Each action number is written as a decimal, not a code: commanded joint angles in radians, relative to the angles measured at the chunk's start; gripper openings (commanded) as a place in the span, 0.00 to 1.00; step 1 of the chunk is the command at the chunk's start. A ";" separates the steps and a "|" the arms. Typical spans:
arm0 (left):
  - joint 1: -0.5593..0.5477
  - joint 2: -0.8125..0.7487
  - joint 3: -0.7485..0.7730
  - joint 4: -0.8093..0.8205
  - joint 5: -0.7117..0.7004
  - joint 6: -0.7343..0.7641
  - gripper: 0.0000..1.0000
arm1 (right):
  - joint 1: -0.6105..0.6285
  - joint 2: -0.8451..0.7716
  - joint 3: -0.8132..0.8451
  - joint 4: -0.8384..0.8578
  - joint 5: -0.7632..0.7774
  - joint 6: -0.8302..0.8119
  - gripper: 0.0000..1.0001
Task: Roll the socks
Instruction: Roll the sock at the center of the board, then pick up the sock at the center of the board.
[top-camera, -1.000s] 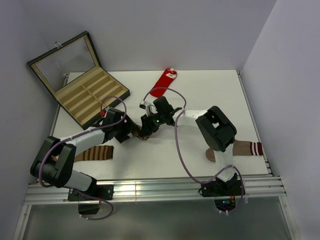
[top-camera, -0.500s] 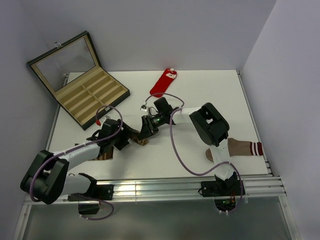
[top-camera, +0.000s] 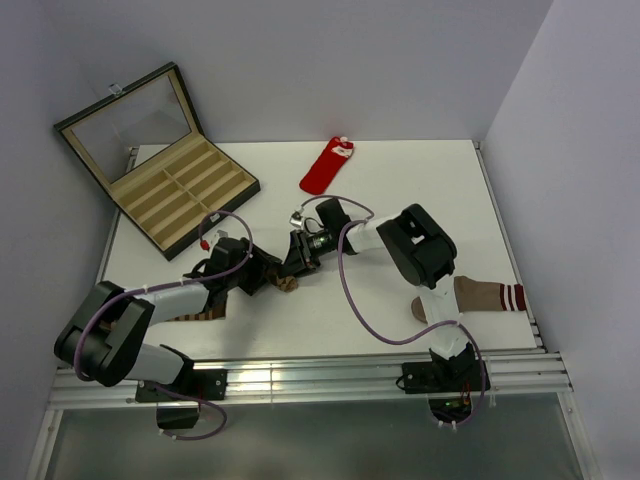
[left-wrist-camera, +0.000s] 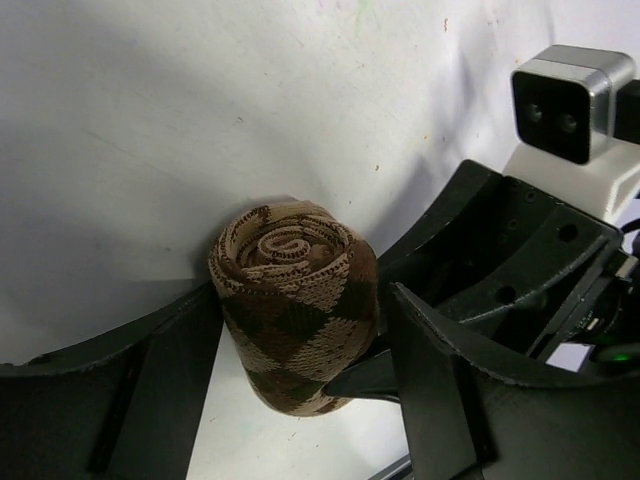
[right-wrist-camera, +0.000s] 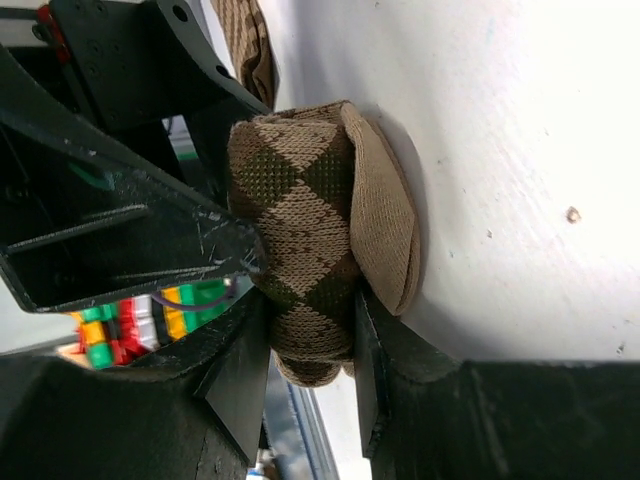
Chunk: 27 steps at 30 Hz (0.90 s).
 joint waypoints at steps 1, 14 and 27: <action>-0.021 0.048 -0.011 -0.058 -0.002 -0.002 0.72 | -0.005 0.065 -0.060 0.023 0.075 0.090 0.00; -0.047 0.154 0.032 -0.050 0.014 0.015 0.45 | -0.010 0.075 -0.083 0.146 0.070 0.203 0.01; -0.047 0.180 0.114 -0.208 -0.009 0.027 0.15 | 0.007 -0.279 -0.203 0.013 0.484 -0.140 0.53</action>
